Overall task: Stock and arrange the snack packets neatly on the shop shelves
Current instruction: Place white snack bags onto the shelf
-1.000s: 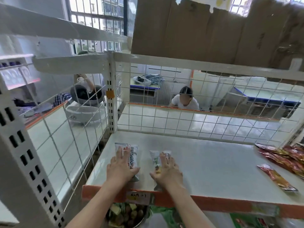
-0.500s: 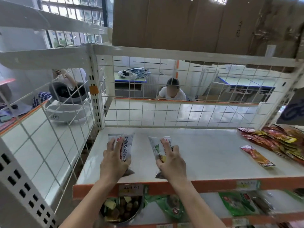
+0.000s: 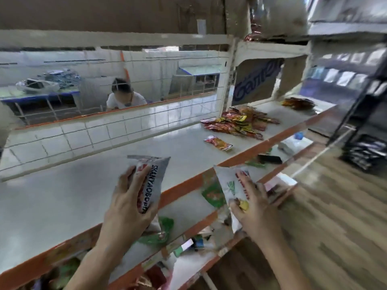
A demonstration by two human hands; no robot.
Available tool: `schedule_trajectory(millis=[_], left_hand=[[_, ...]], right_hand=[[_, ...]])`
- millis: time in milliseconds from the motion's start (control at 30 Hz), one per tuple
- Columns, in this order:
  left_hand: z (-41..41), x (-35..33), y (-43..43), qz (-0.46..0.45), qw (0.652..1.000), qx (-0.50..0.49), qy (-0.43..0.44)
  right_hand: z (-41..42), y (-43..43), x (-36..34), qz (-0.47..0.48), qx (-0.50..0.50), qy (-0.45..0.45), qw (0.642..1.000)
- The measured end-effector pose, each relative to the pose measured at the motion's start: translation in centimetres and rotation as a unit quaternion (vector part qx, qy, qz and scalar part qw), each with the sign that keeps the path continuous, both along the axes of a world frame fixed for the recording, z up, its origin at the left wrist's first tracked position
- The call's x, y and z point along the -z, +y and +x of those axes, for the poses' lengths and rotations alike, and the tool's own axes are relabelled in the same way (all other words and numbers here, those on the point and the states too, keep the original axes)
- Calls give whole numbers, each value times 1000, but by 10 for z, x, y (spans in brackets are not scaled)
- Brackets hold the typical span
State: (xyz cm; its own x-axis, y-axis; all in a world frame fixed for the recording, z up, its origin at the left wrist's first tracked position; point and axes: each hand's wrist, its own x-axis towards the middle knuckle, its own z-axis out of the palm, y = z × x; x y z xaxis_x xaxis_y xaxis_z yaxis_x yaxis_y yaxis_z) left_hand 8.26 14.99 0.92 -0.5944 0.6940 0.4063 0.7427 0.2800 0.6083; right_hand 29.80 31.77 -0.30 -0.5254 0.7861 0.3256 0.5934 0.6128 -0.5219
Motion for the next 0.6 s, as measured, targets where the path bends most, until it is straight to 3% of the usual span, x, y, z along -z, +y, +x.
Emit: schedule_trajectory(millis=[267,600], left_hand=[[97,-12,108,-13,988,156,19],[243,-4,236,-30,951,306,22]], right_hand=[[168,19,-10,-15,223,-23,974],[330,30,-7,-13,404,8,914]])
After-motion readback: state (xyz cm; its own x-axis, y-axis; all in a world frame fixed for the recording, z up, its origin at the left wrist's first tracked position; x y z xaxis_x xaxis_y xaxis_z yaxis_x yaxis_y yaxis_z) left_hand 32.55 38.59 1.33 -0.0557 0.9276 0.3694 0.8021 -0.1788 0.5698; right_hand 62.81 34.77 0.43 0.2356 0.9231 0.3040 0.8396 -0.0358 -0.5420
